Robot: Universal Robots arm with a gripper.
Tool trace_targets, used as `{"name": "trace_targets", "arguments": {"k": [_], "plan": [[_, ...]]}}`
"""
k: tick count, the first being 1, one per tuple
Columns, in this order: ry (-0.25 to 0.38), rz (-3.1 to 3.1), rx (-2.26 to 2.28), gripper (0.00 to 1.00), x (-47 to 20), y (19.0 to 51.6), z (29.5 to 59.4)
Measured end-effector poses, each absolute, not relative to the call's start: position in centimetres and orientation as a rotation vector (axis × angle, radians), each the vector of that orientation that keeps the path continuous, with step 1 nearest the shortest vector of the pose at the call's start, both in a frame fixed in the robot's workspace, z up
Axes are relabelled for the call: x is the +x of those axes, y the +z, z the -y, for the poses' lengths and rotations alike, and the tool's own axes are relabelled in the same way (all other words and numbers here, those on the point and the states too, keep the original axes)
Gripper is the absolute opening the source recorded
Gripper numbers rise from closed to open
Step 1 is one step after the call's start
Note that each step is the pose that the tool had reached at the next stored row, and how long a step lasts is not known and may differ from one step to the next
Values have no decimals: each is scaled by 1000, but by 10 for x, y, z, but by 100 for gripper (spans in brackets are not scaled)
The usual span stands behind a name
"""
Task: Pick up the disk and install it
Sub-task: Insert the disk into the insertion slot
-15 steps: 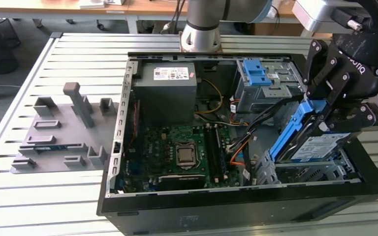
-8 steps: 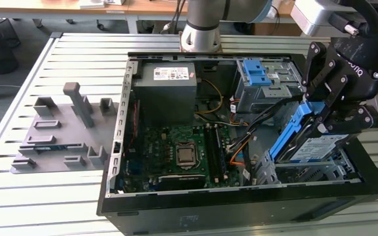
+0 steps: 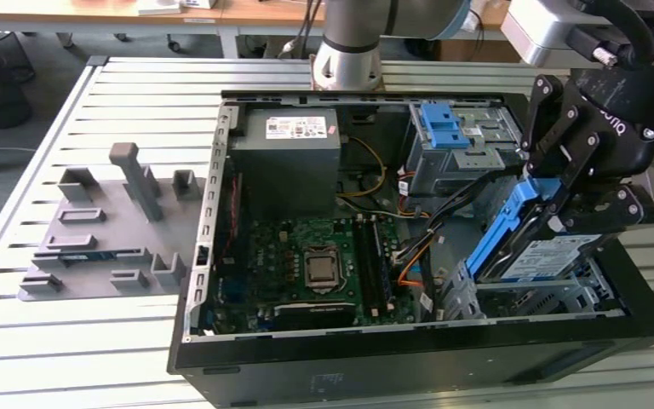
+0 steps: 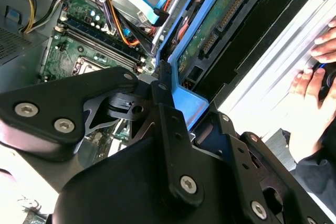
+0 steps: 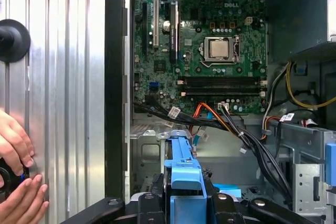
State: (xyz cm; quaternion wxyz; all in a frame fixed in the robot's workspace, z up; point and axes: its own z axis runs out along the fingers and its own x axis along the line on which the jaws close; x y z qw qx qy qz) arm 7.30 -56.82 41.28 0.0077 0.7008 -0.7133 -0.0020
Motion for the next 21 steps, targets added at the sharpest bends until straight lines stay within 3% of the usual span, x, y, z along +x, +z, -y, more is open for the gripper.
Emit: {"name": "trace_targets", "arguments": {"k": [21], "plan": [[-6, 2230, 2191, 36, 73, 387, 569]]}}
